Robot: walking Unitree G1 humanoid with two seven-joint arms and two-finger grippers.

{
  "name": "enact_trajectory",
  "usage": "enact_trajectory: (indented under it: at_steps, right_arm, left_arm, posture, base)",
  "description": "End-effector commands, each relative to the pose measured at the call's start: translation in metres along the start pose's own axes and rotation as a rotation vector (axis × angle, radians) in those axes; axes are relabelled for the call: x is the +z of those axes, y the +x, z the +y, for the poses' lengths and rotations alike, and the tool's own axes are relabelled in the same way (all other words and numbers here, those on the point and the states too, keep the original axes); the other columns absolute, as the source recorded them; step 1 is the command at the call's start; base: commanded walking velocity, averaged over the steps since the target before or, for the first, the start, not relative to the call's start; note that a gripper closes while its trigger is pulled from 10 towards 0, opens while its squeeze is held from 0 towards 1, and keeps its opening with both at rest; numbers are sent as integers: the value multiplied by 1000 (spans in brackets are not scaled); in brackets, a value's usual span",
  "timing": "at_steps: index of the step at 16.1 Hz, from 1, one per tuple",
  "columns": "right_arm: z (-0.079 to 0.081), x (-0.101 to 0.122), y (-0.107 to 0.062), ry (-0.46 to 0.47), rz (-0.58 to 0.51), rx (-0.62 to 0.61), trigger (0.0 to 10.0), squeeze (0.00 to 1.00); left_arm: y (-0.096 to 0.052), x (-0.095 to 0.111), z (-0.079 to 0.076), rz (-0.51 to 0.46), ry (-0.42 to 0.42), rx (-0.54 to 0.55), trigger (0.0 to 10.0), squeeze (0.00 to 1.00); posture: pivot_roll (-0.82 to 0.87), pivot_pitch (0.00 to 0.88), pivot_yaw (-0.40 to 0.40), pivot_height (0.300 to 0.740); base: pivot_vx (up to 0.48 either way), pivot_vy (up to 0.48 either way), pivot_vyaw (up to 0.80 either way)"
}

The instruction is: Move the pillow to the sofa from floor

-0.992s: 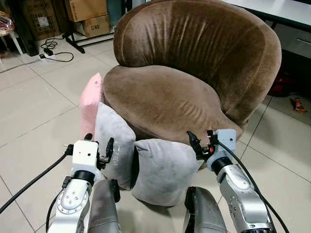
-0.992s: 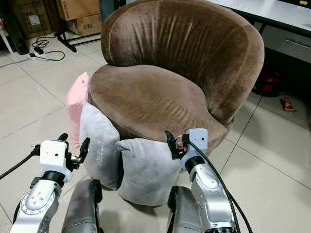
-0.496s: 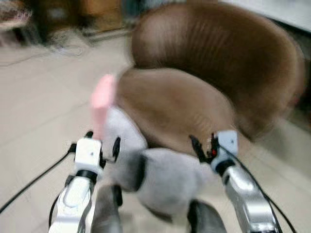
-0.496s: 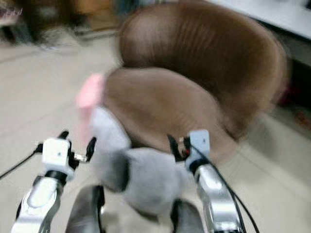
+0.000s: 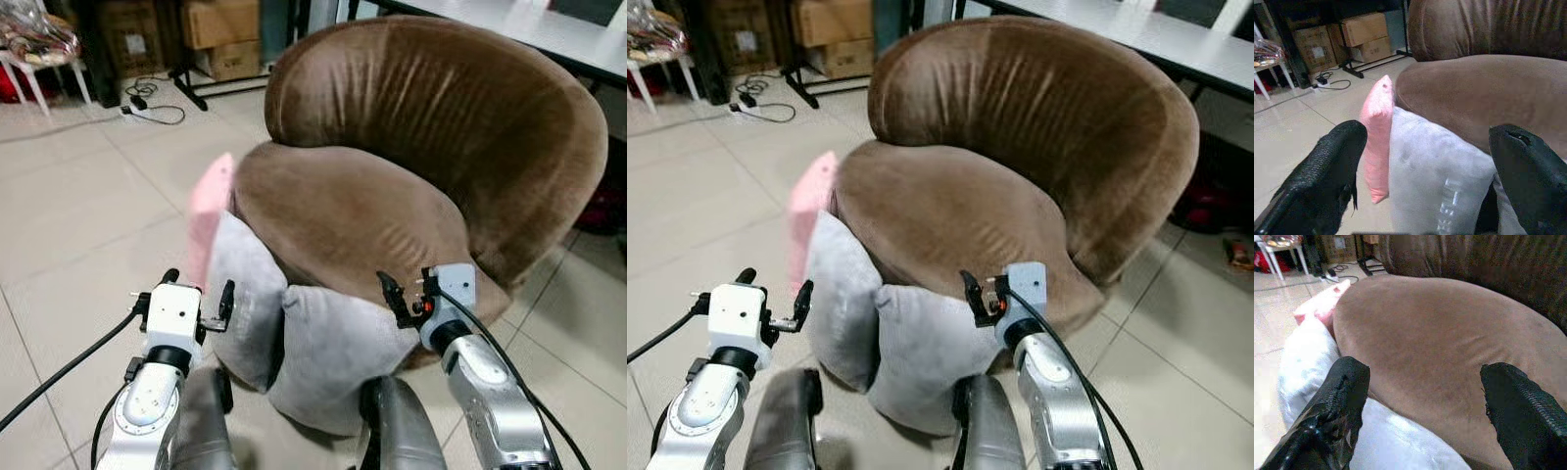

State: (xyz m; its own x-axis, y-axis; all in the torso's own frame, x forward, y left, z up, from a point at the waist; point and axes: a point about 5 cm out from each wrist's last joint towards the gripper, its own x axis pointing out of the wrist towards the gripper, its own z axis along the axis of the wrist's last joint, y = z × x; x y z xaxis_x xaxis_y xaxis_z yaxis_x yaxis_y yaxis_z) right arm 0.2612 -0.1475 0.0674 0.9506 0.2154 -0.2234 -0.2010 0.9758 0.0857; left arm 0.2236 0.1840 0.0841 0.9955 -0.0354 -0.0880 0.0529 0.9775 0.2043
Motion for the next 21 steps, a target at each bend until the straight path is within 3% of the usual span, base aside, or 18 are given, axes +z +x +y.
enact_trajectory:
  at_steps: [1, 8, 9, 10, 13, 14, 15, 17, 19, 21]
  right_arm:
    - [-5, -2, 2, -5, 28, -20, 10000, 0]
    - [-5, -7, 11, -24, 60, 14, 10000, 0]
    - [-2, -7, 18, -15, 56, 54, 10000, 0]
    - [-1, -7, 24, -11, 58, 69, 10000, 1000]
    - [3, -9, 46, -31, 125, 119, 10000, 1000]
    - [5, -9, 50, -37, 138, 135, 10000, 55]
    - [7, -9, 55, -62, 153, 133, 10000, 0]
    - [10, -11, 66, -132, 189, 102, 10000, 0]
    - [10, -22, 72, -313, 292, 51, 10000, 0]
    - [11, -34, 70, -395, 385, 67, 10000, 0]
  left_arm:
    - [1, -1, 1, 8, 13, -5, 10000, 0]
    - [0, -5, -1, 39, 8, -70, 10000, 0]
    - [-2, -6, -2, 40, 42, -102, 10000, 0]
    - [-3, -7, -2, 39, 60, -120, 10000, 0]
    - [-6, -8, -9, 47, 60, -223, 10000, 0]
    - [-8, -9, -11, 52, 60, -256, 10000, 0]
    - [-11, -11, -13, 64, 68, -299, 10000, 0]
    - [-17, -14, -14, 84, 91, -350, 10000, 0]
    - [-20, -15, -10, 94, 101, -353, 10000, 0]
    - [-25, -17, -9, 117, 101, -387, 10000, 0]
  posture:
    - [45, 11, -94, 495]
    - [40, 23, -93, 465]
    - [37, 42, -88, 465]
    - [37, 56, -87, 465]
    - [39, 86, -87, 465]
    - [40, 99, -84, 465]
    - [42, 106, -82, 465]
    - [51, 126, -78, 465]
    - [59, 136, -77, 465]
    - [61, 140, -80, 465]
  base:
    - [0, 0, 0]
    - [0, 0, 0]
    - [0, 0, 0]
    - [0, 0, 0]
    - [0, 0, 0]
    - [0, 0, 0]
    - [0, 0, 0]
    - [0, 0, 0]
    - [0, 0, 0]
    - [0, 0, 0]
